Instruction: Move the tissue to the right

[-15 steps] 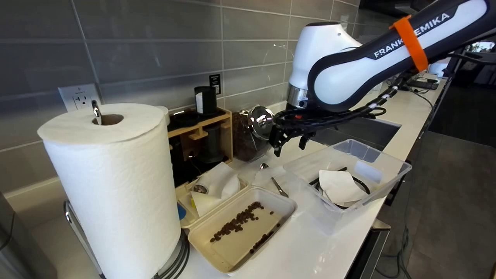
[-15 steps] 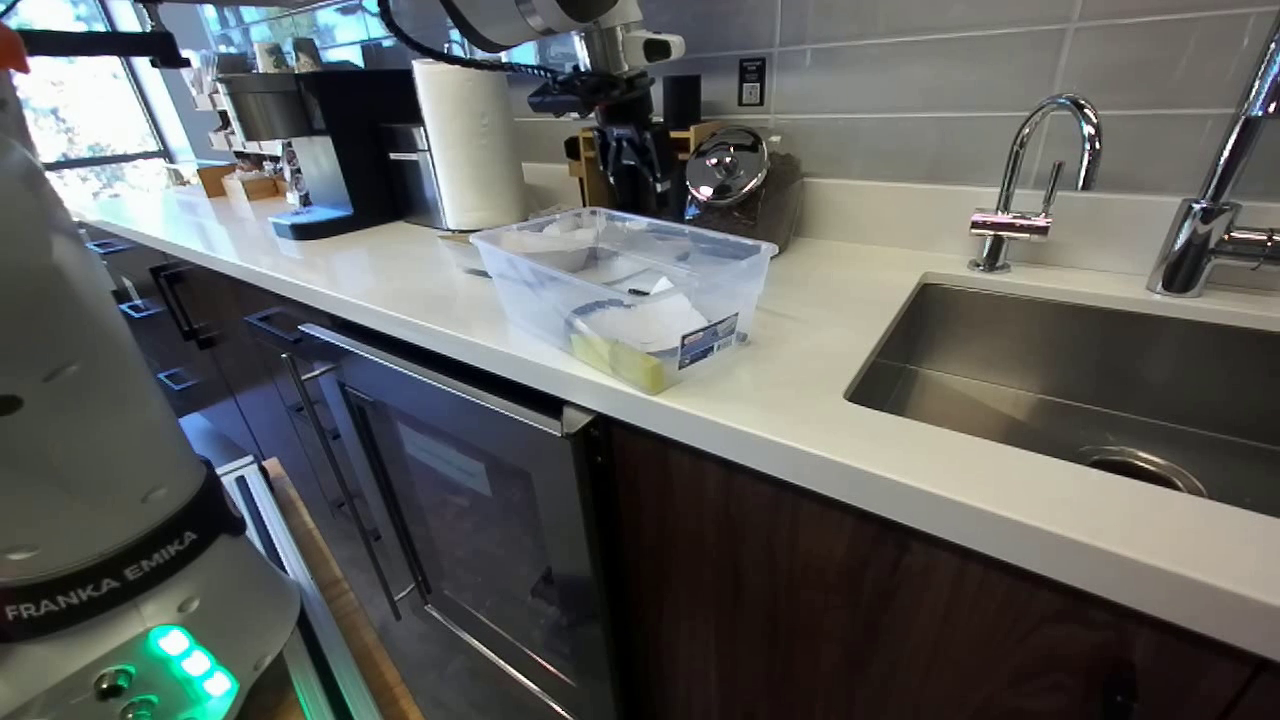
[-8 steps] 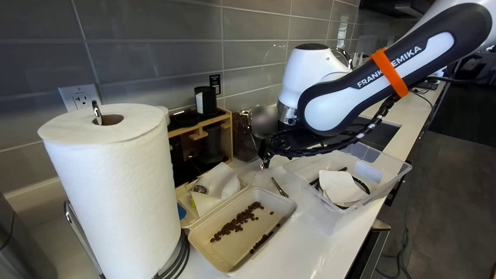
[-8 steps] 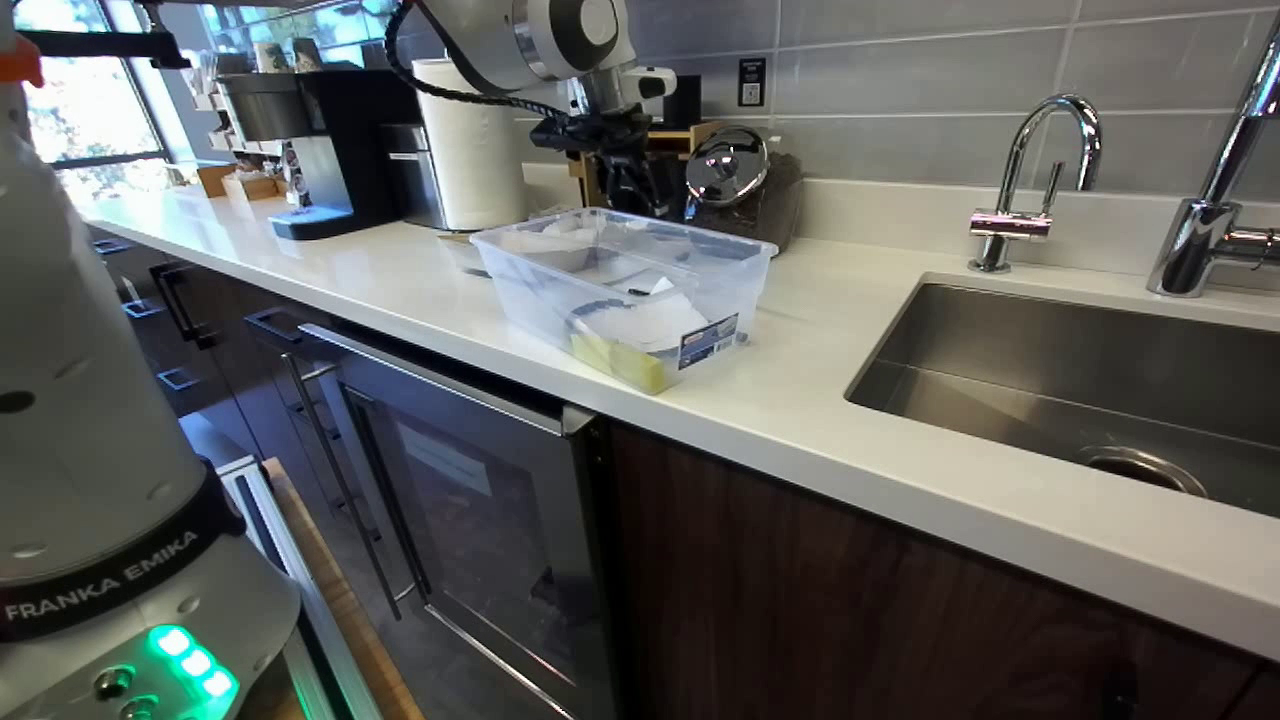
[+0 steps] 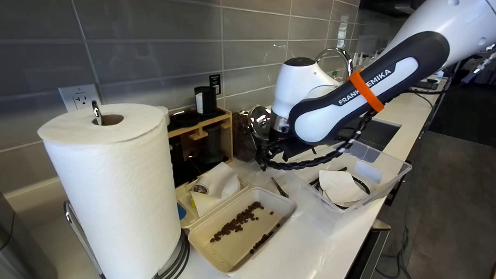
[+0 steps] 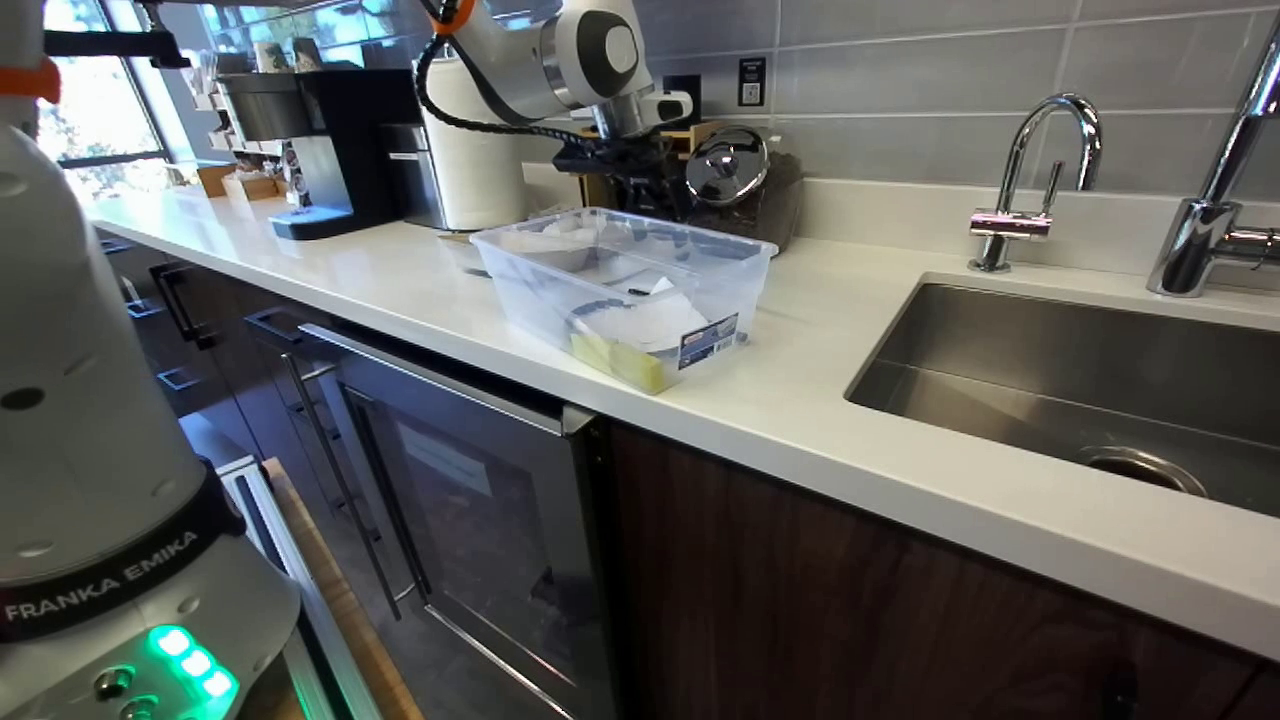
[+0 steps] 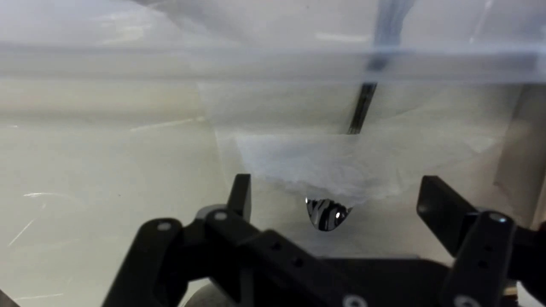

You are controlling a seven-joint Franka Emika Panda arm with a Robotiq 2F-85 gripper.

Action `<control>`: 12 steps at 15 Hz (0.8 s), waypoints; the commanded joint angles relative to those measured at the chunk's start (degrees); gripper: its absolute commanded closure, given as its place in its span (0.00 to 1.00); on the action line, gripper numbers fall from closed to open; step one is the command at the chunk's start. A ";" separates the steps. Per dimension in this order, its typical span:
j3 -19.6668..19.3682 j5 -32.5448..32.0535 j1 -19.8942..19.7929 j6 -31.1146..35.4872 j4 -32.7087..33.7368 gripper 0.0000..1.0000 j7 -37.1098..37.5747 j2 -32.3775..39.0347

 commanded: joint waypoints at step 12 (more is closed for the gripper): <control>-3.02 0.92 2.46 0.43 6.32 0.20 -0.27 7.31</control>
